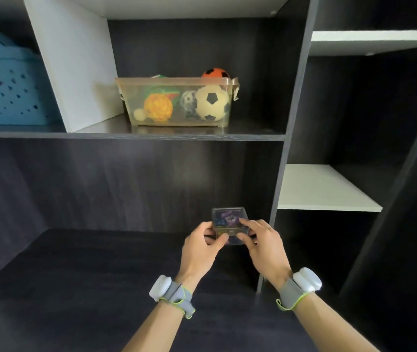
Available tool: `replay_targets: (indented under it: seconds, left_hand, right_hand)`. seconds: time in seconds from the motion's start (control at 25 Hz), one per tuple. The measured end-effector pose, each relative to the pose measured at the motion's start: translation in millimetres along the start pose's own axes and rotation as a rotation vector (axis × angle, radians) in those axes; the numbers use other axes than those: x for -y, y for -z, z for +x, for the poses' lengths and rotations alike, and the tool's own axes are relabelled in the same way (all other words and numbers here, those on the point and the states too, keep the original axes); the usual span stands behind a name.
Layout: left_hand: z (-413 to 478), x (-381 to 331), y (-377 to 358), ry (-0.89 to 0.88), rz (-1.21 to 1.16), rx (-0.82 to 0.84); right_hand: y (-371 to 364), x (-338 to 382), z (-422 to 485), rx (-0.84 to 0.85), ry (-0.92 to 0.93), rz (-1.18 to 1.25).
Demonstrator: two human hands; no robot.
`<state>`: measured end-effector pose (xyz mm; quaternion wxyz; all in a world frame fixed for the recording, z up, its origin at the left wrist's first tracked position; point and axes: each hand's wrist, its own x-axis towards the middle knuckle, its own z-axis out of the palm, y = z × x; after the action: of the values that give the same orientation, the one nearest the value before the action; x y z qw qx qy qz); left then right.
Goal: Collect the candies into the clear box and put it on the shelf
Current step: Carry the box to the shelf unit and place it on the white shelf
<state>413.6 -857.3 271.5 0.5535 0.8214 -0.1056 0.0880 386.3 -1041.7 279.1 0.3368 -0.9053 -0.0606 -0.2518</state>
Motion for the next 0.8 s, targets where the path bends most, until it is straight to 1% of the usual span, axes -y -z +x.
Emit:
replay_targets:
  seconds: [0.2,0.48,0.72,0.8]
  left_hand:
    - [-3,-27,-23,-0.069,0.014,0.057]
    - [3,-63,-92,-0.111,0.007,0.182]
    - [19,-94,-157,-0.109,0.021,0.194]
    - [26,-102,-179,-0.108,0.018,0.174]
  right_hand:
    - [36,-7,-8,-0.069,-0.034,-0.014]
    - [95,-54,-16,-0.147,-0.081,0.004]
    - [139,-111,4,-0.148,-0.071,0.014]
    - [149,-133,14,-0.136,-0.067,0.015]
